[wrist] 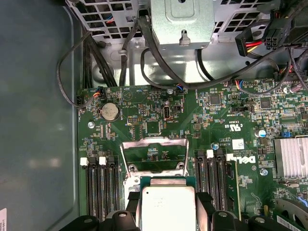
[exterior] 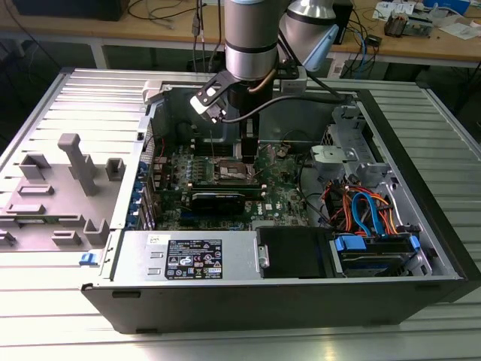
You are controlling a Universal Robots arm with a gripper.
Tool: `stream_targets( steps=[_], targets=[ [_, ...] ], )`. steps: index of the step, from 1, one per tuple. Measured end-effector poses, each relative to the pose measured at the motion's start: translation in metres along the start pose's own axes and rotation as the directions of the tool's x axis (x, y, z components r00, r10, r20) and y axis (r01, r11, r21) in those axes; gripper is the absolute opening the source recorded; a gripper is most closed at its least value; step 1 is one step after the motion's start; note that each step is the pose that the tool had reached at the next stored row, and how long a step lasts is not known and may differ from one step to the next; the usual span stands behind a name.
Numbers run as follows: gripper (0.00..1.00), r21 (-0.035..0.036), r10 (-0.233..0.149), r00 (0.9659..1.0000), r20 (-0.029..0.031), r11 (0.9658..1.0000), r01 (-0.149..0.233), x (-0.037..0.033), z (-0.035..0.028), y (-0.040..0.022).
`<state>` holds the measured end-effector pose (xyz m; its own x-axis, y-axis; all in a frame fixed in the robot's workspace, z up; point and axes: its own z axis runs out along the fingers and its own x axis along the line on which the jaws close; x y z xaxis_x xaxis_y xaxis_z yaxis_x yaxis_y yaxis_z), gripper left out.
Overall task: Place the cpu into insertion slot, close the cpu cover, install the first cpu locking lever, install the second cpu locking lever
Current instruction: 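Place the cpu into insertion slot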
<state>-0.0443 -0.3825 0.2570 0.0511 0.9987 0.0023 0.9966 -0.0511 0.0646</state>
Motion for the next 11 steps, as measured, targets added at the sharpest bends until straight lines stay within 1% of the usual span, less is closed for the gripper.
stream_targets(
  steps=[3, 5, 6, 7, 11],
  targets=[
    [0.54, 0.0001, 0.0, 1.0, 0.0001, 1.0, 0.0, -0.0001, 0.0001, 0.0],
    [0.54, -0.0008, -0.002, 1.0, -0.0003, 1.0, 0.002, 0.0, 0.0021, -0.0001],
    [0.54, -0.0009, -0.006, 1.0, -0.0004, 1.0, 0.006, -0.0001, 0.0038, -0.0002],
    [0.54, -0.001, -0.014, 0.9999, -0.001, 0.9999, 0.014, -0.0001, 0.0066, -0.0014],
    [0.54, -0.0009, -0.042, 0.9991, -0.0027, 0.9991, 0.042, -0.0002, 0.0135, -0.0048]
  ],
)
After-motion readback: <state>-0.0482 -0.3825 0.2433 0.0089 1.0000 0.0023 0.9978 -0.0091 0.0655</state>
